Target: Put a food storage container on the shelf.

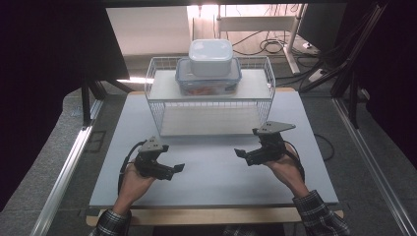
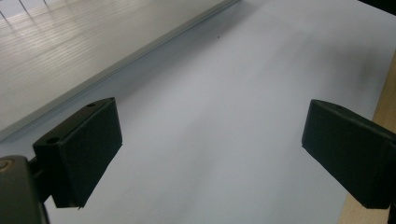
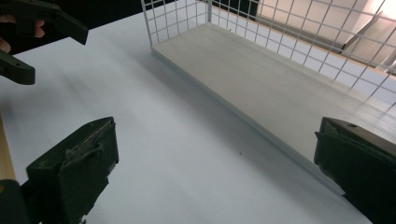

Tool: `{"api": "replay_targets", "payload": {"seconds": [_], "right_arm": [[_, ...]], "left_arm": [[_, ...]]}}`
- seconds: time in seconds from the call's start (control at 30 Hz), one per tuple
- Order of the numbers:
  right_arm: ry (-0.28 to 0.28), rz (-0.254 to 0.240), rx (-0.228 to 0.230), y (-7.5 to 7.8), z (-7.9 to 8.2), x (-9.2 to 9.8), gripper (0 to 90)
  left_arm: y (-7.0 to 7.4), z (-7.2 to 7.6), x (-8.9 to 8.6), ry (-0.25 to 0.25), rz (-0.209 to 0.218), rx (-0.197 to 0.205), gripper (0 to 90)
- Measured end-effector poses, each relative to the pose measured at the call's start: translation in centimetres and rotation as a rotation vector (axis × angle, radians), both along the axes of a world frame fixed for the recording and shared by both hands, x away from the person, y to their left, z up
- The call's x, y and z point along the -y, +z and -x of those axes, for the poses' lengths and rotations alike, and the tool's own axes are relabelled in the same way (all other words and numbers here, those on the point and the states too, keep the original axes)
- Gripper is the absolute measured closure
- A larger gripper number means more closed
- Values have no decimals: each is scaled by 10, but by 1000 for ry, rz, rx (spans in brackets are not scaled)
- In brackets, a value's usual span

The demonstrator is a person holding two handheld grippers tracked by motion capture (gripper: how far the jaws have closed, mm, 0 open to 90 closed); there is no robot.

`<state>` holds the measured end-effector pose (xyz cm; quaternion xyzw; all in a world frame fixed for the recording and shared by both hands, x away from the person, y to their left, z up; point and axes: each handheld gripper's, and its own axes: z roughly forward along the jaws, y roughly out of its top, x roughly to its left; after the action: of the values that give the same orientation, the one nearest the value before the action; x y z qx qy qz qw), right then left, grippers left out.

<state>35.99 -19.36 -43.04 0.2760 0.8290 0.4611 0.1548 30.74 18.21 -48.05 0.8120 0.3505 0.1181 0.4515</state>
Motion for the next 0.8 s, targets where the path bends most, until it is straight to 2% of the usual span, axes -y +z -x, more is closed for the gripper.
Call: {"api": "replay_targets", "payload": {"seconds": [0.23,0.4,0.67,0.8], "right_arm": [[-1,3,-9,-11,2,4,0],[-11,24,-10,-22,4,7,0],[-13,17,-34,-36,6,11,0],[-16,22,-30,-41,7,13,0]], "left_arm": [[-7,2,1,1,-5,-9,53],[-13,3,2,5,-6,-4,55],[-20,2,4,6,-8,-3,55],[-23,3,4,9,-4,1,56]]}}
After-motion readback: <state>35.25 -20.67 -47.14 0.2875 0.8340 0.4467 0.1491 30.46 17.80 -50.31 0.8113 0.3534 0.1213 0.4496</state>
